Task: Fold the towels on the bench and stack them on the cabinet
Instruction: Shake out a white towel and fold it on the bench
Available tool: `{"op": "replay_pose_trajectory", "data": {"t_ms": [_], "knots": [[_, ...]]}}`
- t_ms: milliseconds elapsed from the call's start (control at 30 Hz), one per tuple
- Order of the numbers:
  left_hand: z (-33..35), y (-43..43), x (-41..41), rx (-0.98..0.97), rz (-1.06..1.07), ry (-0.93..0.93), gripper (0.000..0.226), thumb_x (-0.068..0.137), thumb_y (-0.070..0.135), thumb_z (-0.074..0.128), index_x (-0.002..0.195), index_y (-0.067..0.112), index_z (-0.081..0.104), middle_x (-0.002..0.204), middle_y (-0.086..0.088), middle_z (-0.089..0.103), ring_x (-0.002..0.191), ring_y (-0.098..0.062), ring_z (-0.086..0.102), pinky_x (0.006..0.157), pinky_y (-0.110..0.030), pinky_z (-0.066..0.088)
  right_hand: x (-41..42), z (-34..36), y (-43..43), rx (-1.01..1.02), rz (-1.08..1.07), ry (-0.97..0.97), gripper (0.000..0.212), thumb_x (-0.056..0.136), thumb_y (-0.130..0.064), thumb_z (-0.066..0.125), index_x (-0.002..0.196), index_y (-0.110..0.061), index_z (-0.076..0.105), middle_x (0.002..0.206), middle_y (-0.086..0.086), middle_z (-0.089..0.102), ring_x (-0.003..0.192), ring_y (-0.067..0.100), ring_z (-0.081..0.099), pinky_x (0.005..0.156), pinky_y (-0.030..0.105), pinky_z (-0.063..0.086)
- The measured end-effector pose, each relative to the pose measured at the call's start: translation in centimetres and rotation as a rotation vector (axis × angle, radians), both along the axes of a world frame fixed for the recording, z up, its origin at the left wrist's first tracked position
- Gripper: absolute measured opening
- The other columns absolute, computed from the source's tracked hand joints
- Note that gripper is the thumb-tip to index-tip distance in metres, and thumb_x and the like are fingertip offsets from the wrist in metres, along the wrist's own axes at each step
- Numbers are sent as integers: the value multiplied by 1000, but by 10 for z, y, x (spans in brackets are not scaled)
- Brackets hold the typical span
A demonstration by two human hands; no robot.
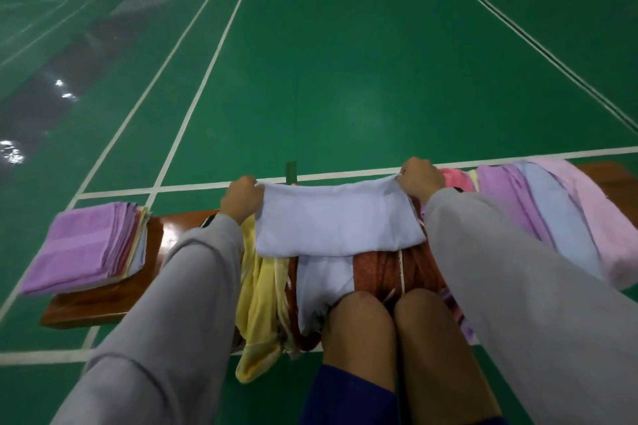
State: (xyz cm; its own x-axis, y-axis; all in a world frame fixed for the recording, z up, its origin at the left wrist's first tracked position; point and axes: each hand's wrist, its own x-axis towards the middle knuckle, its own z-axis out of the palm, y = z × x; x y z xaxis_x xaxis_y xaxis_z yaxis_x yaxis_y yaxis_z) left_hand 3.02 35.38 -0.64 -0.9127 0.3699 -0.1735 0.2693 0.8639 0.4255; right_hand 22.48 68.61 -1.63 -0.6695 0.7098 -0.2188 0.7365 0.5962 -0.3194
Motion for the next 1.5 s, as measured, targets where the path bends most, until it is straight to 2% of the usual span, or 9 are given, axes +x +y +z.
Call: {"op": "replay_pose_trajectory", "data": {"t_ms": [267,400,600,767,967,1167,1267,1333,1500], "knots": [[-16,4,8,-159,41,-183,66,92,57,60,128,2,57,125,-17,67,110,-37,64,96,-44,54,-1,-15,-27,168,173,-60,41,91,-8,51,132,-4,48,131,19,55,121,41,53,90,44,48],[-13,2,9,15,184,-474,81,87,61,70,140,4,50,131,-17,63,109,-37,64,96,-49,56,-16,-19,-65,256,360,-9,41,90,-4,47,131,-4,53,130,17,55,123,37,47,99,46,46],[14,-16,33,91,286,-862,82,70,31,95,132,0,50,110,-16,66,83,-33,69,58,-41,60,-48,-21,-140,-225,310,211,23,91,-8,52,111,-6,64,117,16,64,107,35,61,88,38,52],[18,-14,53,-48,184,-824,78,71,39,94,125,-1,55,108,-17,66,76,-34,73,60,-44,62,-69,-18,-185,-423,335,251,26,93,-16,57,113,0,64,115,20,67,106,37,62,91,42,52],[16,-9,77,-80,86,-619,48,90,31,79,119,0,55,123,-20,62,112,-38,62,101,-54,53,-83,-21,-204,-393,342,193,46,94,-24,53,136,-5,56,130,19,64,114,37,61,89,34,47],[29,-2,77,-70,138,-662,35,98,36,65,116,7,57,109,-12,63,87,-22,60,74,-30,55,-83,-13,-202,-453,360,129,35,99,-34,53,118,-7,64,127,19,65,116,36,61,80,30,43],[37,12,81,88,102,-564,14,98,18,61,105,6,64,100,-12,69,78,-18,67,55,-26,57,-82,-2,-197,-626,266,157,68,100,-59,43,140,-5,54,141,18,58,124,37,58,96,36,49],[43,25,88,185,34,-447,16,88,14,68,98,2,68,93,-15,72,84,-27,71,60,-34,60,-82,7,-192,-771,182,193,79,94,-71,42,142,-9,55,142,15,59,123,37,60,101,47,53],[65,67,123,218,-213,-233,12,80,2,69,89,7,73,83,-7,70,75,-16,65,55,-18,44,-73,29,-162,-1039,-70,354,65,77,-64,68,124,-19,67,118,7,70,102,32,67,76,44,59]]}}
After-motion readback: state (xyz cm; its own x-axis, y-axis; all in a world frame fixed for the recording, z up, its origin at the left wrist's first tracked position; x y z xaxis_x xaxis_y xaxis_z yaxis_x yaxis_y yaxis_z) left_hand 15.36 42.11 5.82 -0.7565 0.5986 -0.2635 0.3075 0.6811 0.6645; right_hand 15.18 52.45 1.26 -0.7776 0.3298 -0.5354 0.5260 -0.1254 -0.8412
